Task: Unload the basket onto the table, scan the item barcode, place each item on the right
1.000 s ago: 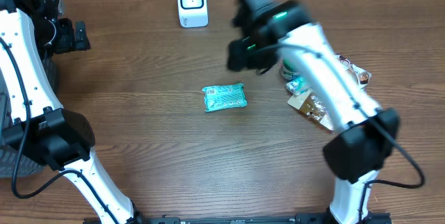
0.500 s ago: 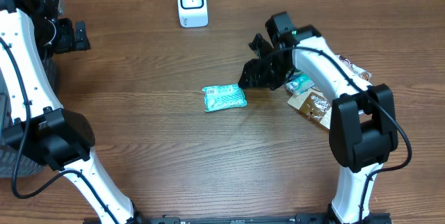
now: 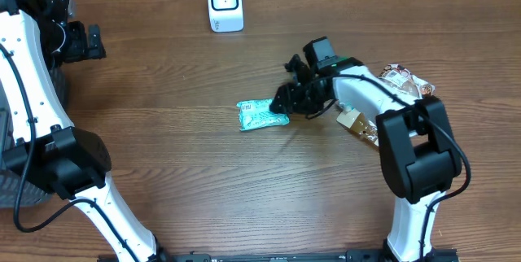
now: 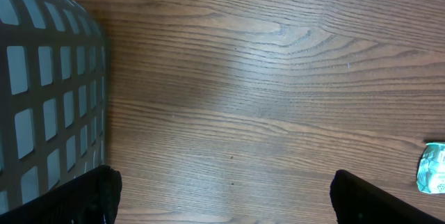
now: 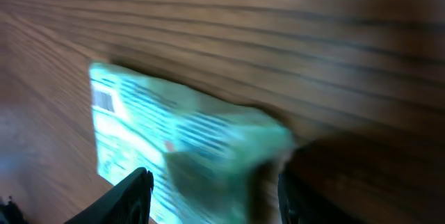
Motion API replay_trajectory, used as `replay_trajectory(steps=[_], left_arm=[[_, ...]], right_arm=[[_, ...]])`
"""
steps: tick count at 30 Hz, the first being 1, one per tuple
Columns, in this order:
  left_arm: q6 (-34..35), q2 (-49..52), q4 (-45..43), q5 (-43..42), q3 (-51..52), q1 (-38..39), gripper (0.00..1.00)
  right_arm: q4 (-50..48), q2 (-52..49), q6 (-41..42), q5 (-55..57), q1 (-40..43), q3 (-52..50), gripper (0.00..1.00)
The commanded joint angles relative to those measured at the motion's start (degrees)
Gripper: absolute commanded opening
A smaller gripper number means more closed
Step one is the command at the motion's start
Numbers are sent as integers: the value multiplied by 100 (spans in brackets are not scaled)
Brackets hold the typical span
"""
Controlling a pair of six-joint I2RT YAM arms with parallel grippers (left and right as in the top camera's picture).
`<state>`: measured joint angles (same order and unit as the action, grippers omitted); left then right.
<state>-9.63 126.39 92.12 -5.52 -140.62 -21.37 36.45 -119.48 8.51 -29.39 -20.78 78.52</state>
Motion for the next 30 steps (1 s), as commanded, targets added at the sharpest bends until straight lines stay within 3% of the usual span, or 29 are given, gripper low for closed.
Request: replay_trajectory(steps=[1,3,11,16,19,25,30], left_arm=[[-46,-94,-4,-24,-107,50,99],[-46,-94,-4,-26,-107,50,100],[-46,-94,-4,-24,-107,50,100],[-46,-94,-4,-24,-107,50,99],[-46,-94,-4,-26,-107,50,100],[-46,-94,-4,-26,-107,50,99],[-46,-94,-4,-26,-107,50,99]], right_arm=[[-129,-57,522,111,-321,-146,56],[-160,-116,855,306,-431,-146,56],[-326,-398,1233,363,-498,-146,34],[-461,-398,1231,74,-498,-144,18],[-492,-398,1231,-199,-492,-109,4],[-439,7,1207,-986,-352,72,4],[-420,1019,1075,-1447,-186,170,4]])
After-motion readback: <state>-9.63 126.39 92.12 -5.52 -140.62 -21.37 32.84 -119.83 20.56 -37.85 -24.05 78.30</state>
